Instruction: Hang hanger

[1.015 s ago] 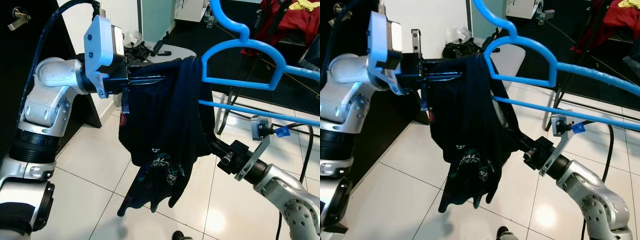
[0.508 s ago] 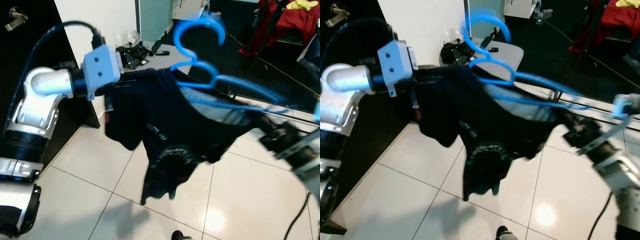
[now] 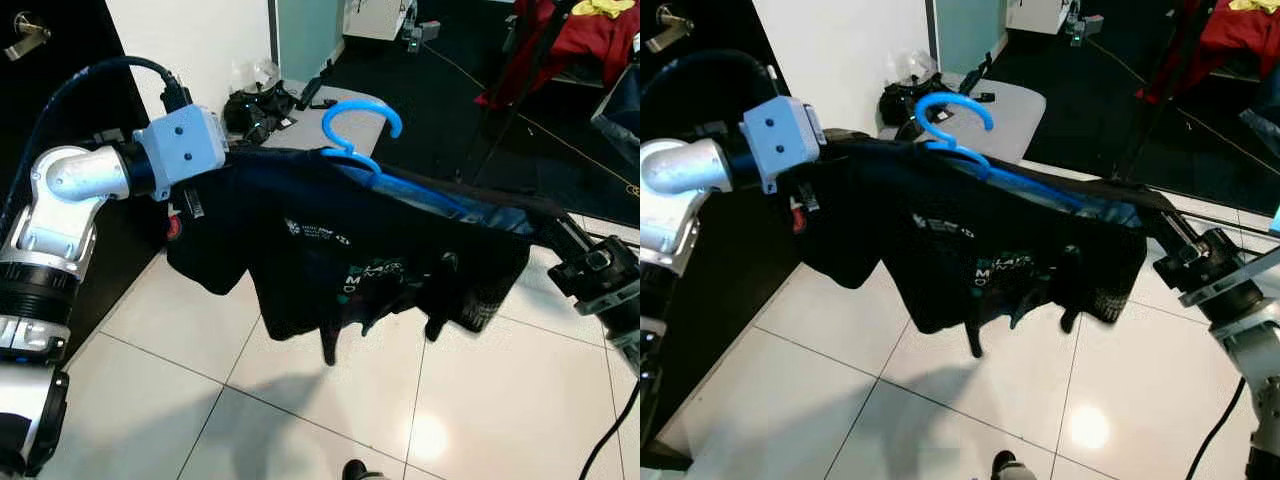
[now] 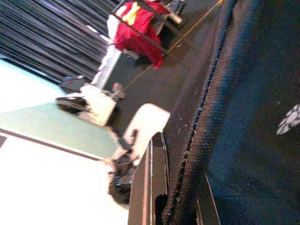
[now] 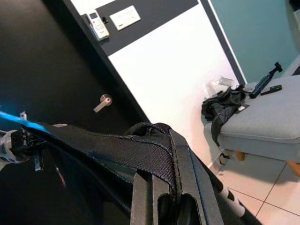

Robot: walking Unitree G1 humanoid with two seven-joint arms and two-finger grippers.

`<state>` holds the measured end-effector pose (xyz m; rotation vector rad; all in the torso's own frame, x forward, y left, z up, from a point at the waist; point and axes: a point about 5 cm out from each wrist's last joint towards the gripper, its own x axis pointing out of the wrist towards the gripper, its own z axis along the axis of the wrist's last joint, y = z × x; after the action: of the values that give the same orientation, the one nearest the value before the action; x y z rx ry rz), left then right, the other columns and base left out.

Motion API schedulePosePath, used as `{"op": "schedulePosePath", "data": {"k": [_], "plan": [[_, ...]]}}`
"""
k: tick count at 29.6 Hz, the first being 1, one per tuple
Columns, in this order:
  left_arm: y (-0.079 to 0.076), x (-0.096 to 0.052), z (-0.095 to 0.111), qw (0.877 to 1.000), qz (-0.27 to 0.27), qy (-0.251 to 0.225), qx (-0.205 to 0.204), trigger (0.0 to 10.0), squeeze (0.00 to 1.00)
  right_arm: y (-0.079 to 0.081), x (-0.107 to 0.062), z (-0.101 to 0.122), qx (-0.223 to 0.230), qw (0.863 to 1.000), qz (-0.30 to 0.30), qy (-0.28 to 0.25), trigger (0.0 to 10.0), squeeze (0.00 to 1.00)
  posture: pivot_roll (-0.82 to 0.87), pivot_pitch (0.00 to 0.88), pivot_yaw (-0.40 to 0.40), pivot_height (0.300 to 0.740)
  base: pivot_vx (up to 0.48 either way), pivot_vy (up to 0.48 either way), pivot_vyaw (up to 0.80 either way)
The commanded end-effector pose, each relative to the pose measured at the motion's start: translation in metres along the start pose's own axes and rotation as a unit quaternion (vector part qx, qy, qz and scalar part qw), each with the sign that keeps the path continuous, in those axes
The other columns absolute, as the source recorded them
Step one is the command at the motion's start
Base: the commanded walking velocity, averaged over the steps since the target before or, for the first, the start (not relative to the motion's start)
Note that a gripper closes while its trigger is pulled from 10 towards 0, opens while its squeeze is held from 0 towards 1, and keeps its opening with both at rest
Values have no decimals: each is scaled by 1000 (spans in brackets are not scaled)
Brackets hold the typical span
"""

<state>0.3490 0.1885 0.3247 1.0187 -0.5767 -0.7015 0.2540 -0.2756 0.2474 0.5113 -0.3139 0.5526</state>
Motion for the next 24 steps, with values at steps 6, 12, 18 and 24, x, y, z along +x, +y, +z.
{"op": "schedulePosePath", "data": {"k": [6, 12, 18, 24], "plan": [[6, 3, -1, 998, 58, 16, 5, 10000, 0, -6, 3, 0, -4, 1000, -27, -6, 0, 0, -27, 175, 17, 740, 0, 0, 0], [-25, 24, 5, 999, 48, -2, -26, 10000, 0, -5, 14, -7, -8, 999, -37, -7, 0, 0, -32, 179, 24, 740, 0, 0, 0], [-76, 43, 23, 997, 2, -43, -63, 10000, 0, -5, 30, -20, -21, 999, -43, 17, 0, 0, -29, 180, 21, 740, 0, 0, 0], [-99, 45, 30, 997, -45, -55, -39, 10000, 0, -5, 36, -25, -24, 998, -41, 36, 0, 0, -24, 182, 15, 740, 0, 0, 0]]}}
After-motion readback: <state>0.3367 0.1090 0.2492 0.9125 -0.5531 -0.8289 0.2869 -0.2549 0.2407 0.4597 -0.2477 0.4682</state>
